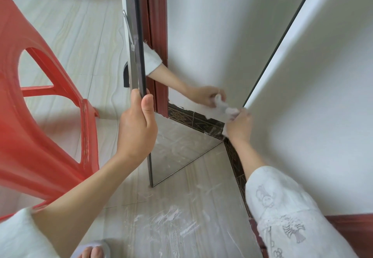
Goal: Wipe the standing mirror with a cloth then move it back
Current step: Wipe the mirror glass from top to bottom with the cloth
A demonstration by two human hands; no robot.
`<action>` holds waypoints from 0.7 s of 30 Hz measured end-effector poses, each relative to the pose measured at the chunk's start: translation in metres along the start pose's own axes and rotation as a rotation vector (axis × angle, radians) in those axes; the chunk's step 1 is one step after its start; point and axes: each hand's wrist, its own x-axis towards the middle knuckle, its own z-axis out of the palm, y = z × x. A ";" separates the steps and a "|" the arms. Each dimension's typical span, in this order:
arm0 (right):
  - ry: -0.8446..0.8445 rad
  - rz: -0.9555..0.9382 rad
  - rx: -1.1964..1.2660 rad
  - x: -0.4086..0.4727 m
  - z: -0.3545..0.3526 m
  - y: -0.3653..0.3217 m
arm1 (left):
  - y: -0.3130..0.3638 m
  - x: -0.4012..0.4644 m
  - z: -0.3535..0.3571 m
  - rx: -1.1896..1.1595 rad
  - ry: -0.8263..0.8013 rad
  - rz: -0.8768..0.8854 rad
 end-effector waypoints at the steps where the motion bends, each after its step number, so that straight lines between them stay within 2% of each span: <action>1: 0.081 -0.009 0.020 0.012 -0.010 -0.007 | 0.000 0.000 0.000 -0.001 -0.004 -0.002; 3: 0.233 -0.041 0.080 0.035 -0.028 -0.023 | 0.001 0.000 0.000 0.001 -0.002 -0.006; 5: 0.316 -0.077 0.135 0.049 -0.036 -0.037 | 0.002 0.000 0.000 0.005 0.001 -0.012; 9: 0.283 -0.035 0.198 0.046 -0.019 -0.041 | 0.000 0.001 0.000 0.016 0.008 -0.008; 14: 0.143 0.046 0.170 -0.005 0.027 -0.011 | -0.002 0.002 0.001 -0.017 0.018 -0.003; 19: -0.229 0.103 -0.118 -0.042 0.050 0.022 | -0.001 0.001 0.002 -0.032 0.025 0.009; 21: -0.285 0.121 -0.165 -0.038 0.045 0.026 | 0.000 0.001 0.002 -0.033 0.019 0.021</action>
